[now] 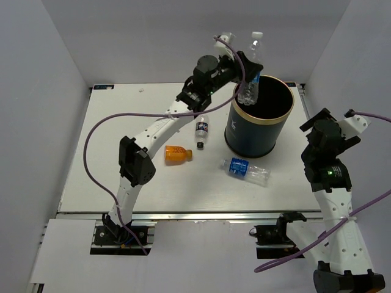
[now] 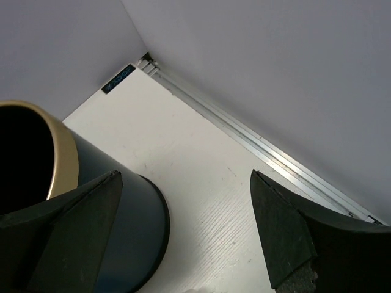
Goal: Put the plastic bottles in the bin
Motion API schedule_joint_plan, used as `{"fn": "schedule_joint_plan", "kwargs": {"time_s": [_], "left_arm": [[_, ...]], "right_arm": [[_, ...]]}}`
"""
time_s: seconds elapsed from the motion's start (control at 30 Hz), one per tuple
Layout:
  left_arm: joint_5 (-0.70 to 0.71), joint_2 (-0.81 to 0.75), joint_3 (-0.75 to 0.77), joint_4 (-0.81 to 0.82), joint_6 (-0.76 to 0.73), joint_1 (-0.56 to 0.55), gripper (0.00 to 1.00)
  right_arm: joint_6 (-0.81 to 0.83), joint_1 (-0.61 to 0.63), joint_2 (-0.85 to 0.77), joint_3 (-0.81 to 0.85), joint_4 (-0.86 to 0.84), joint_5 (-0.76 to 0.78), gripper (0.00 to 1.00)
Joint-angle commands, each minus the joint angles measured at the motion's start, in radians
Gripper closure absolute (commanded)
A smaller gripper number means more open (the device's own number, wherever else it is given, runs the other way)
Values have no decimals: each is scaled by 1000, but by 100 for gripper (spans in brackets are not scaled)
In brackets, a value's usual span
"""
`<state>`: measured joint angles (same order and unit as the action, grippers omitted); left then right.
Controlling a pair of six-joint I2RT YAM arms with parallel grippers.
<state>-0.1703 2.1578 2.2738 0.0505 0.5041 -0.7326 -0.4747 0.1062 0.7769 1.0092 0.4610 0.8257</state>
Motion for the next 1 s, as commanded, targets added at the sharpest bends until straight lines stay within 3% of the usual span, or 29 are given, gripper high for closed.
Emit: {"fn": "schedule_joint_plan", "kwargs": {"time_s": [0.0,0.13,0.17,0.3,0.47,0.57,0.6,0.7,0.97], "left_arm": [[58,-44,-8,64,-38,-34,56],[69,6,1,83,-41,-65,51],[68,19,19,66,-44,-68,31],[104,11,43,20,-61,-70,2],[175,-59,41,-46,-116,-68,2],[247,-120,10,-110,-150,-68,2],[290,-140,-3,-139,-162,-65,2],[375,-243,-126,-170,-164,-45,2],[469,-594,-746,-196,17,154,2]], "right_arm": [[65,-3,-7,-40,-113,-111,10],[162,-3,-36,-141,-234,-314,11],[175,-3,-41,-158,-258,-335,11],[223,-3,-71,-150,-269,-398,11],[289,-2,-145,-144,-303,-594,11],[341,-3,-191,-136,-311,-784,11],[360,-3,-194,-135,-314,-944,11],[384,1,-142,-109,-294,-1174,11],[519,131,-38,-87,-211,-1364,11]]}}
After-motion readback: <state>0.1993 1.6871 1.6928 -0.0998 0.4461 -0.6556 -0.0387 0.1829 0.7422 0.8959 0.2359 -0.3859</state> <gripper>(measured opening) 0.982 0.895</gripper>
